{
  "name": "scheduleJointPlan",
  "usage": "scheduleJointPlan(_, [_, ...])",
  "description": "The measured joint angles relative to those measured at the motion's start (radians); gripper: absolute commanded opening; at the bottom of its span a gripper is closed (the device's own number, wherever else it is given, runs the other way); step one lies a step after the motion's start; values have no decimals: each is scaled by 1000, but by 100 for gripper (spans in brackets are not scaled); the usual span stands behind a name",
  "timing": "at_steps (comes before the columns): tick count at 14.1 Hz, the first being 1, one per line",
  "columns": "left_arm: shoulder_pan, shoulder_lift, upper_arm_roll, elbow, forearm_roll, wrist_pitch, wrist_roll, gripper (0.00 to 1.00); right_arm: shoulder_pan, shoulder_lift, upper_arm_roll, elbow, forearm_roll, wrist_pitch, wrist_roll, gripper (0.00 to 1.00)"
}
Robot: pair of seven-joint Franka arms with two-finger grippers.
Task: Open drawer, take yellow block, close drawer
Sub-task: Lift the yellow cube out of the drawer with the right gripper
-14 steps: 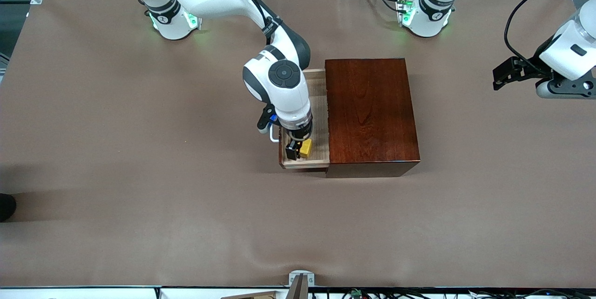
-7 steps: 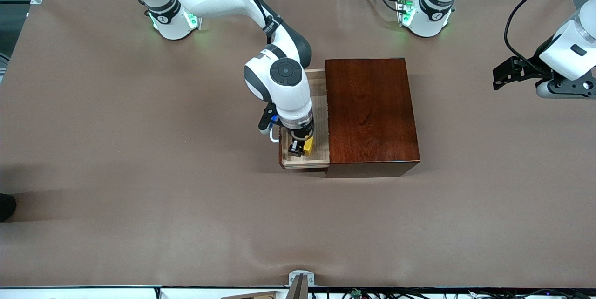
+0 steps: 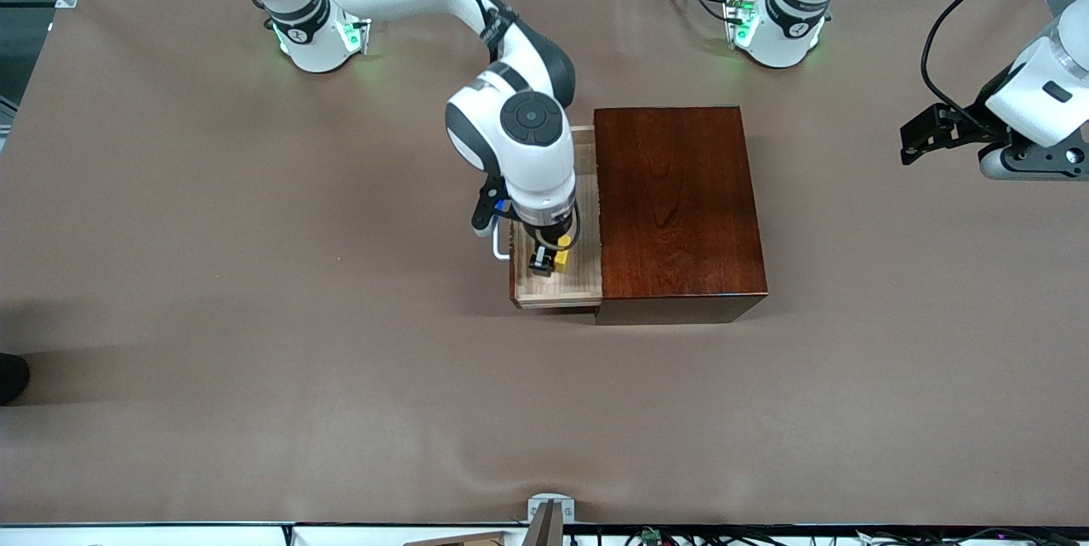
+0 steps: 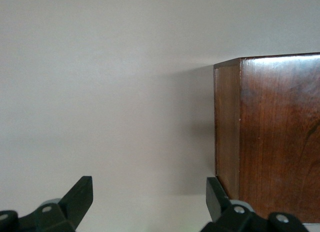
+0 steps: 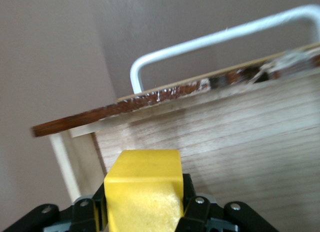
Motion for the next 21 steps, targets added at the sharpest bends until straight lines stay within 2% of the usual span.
scheduleJointPlan(2, [0,0,0,0,0,-1,-2,100,-6,-31,-1,54,0,-82,-59,22])
scheduleJointPlan(4, [0,0,0,-1,0,-3,-5,100,-29,-91,-1,71,0,-145,-167,16])
scheduleJointPlan(7, [-1,2,0,-2,0,-8,-78,100,-87,-176,-3,72,0,-291,-438,16])
scheduleJointPlan(9, [-5,4,-2,-3,-8,-8,-151,100,-140,-221,-6,53,0,-340,-643,16])
scheduleJointPlan(13, [-18,15,-6,-3,-66,-8,-272,100,-272,-355,-12,-115,0,-352,-1044,16])
scheduleJointPlan(16, [-25,18,-18,-3,-69,-8,-322,100,-428,-452,-16,-245,0,-350,-1394,16])
scheduleJointPlan(19, [-29,20,-29,-3,-69,-8,-350,100,-615,-477,-19,-303,0,-330,-1789,16])
scheduleJointPlan(21, [-29,21,-32,-3,-69,-8,-352,100,-730,-474,-19,-359,10,-243,-2057,16])
